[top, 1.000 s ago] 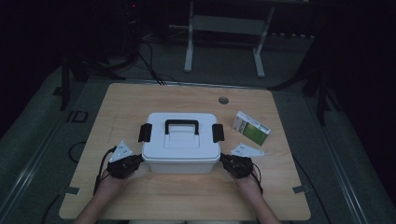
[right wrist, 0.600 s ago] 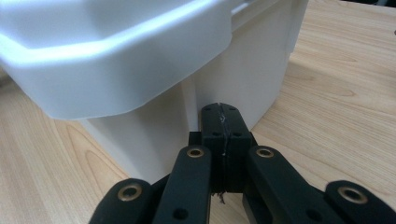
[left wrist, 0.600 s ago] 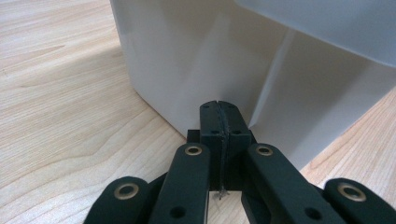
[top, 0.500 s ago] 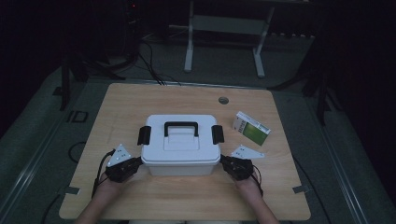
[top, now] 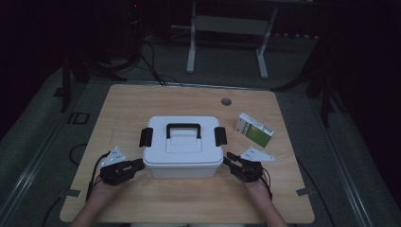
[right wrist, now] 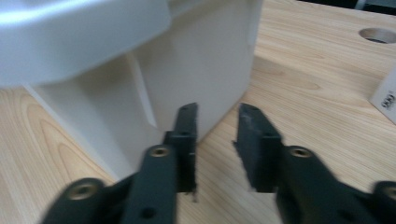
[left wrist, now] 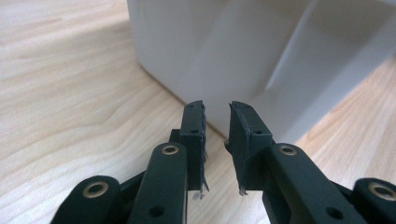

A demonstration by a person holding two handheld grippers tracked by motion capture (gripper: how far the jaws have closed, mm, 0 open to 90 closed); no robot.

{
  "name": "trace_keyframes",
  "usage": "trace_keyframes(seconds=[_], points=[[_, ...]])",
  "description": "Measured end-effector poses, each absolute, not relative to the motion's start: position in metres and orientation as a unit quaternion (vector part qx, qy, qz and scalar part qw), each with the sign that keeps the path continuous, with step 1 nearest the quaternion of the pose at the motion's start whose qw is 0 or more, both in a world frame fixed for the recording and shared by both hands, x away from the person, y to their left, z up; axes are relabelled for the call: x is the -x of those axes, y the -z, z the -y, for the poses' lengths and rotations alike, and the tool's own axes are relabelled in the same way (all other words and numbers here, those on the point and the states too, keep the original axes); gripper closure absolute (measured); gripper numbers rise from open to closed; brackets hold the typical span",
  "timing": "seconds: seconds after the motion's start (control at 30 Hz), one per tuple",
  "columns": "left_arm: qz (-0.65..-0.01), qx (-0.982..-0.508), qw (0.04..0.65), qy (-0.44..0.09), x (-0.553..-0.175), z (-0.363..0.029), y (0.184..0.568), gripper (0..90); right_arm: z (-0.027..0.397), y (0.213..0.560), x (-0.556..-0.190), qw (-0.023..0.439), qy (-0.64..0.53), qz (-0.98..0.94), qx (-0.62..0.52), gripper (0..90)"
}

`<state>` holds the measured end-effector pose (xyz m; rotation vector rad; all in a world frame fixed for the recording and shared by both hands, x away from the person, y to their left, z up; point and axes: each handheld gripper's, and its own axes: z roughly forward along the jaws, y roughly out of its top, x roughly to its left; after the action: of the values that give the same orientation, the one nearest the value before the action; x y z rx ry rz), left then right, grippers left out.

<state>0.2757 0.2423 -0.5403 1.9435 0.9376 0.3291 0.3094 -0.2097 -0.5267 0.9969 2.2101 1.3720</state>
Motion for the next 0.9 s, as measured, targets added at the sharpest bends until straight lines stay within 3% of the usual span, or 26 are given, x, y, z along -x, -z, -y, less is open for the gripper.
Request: trace_keyframes(seconds=[0.1, 0.13, 0.17, 0.2, 0.23, 0.37, 0.5, 0.9], points=[[-0.373, -0.798, 0.456, -0.123, -0.270, -0.250, 0.542, 60.4, 0.222, 0.530, -0.307, 0.177, -0.492, -0.776, -0.352, 37.9], [-0.373, -0.798, 0.456, -0.123, -0.270, -0.250, 0.542, 60.2, 0.222, 0.530, -0.307, 0.177, -0.492, -0.776, -0.352, 37.9], [-0.374, -0.800, 0.453, -0.120, -0.269, -0.252, 0.543, 57.9, 0.230, 0.531, -0.306, 0.182, -0.500, -0.769, -0.353, 29.3], [-0.371, -0.803, 0.452, -0.113, -0.268, -0.254, 0.543, 57.9, 0.230, 0.531, -0.306, 0.182, -0.500, -0.769, -0.353, 29.3], [-0.368, -0.805, 0.452, -0.110, -0.267, -0.256, 0.543, 52.0, 0.236, 0.532, -0.306, 0.172, -0.512, -0.768, -0.344, 11.4], [-0.365, -0.810, 0.449, -0.091, -0.264, -0.263, 0.543, 45.9, 0.240, 0.533, -0.303, 0.192, -0.496, -0.777, -0.336, 12.8], [-0.362, -0.821, 0.434, -0.081, -0.261, -0.268, 0.538, 45.9, 0.254, 0.535, -0.297, 0.164, -0.505, -0.781, -0.330, 11.9], [-0.350, -0.856, 0.375, -0.061, -0.263, -0.271, 0.523, 45.9, 0.270, 0.542, -0.290, 0.158, -0.493, -0.785, -0.340, 13.0]])
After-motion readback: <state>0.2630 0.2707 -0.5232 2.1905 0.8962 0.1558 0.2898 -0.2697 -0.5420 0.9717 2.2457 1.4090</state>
